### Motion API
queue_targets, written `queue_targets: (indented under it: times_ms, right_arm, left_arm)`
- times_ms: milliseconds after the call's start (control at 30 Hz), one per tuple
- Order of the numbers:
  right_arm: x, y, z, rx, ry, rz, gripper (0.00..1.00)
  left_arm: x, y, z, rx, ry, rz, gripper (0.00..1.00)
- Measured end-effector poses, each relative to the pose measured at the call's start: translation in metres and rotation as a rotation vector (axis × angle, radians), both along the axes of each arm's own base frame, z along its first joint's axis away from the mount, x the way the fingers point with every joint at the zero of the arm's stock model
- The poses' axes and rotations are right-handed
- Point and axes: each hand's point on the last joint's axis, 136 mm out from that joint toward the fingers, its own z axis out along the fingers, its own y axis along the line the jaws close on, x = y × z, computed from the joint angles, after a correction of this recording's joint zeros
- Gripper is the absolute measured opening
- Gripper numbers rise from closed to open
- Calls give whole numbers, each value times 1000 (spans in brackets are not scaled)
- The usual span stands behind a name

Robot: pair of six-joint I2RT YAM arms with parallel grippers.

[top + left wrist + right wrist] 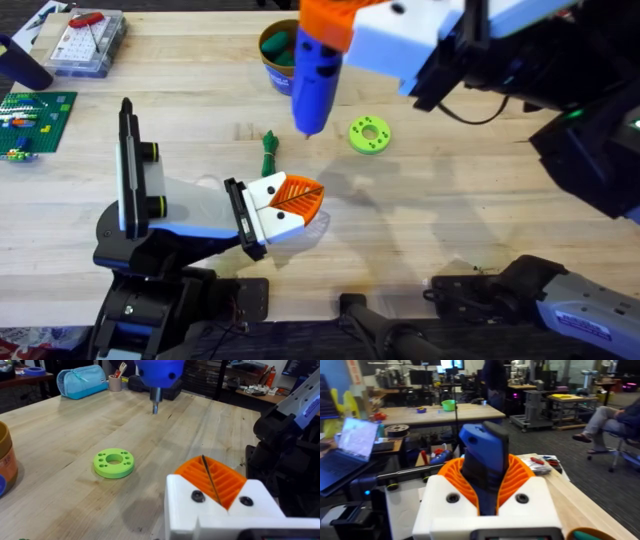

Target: Pick up the gripper from the table and insert it into the empty holder that is missing its gripper. Then pick up a screw, insert it into the mounting hole, and use the screwdriver to tighten it. Finally, clean up the table by picking up the vegetable and placing it into the bucket.

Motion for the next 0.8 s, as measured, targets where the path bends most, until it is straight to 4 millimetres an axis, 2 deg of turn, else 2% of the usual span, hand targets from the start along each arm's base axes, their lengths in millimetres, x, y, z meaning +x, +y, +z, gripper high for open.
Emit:
queue_targets:
  times_ms: [200,433,700,800]
  right_arm:
    - [1,7,-12,-17,36,22,126]
    - [-8,9,-4,-10,23,77,126]
    - [-28,20,49,-6,-79,259,126]
    - [-32,26,60,-16,-106,339,126]
  left_arm:
    - [0,0,-1,1,9,-1,11]
    - [0,0,-2,1,10,-1,11]
    - [0,0,-2,1,10,-1,11]
    - [0,0,-2,1,10,-1,11]
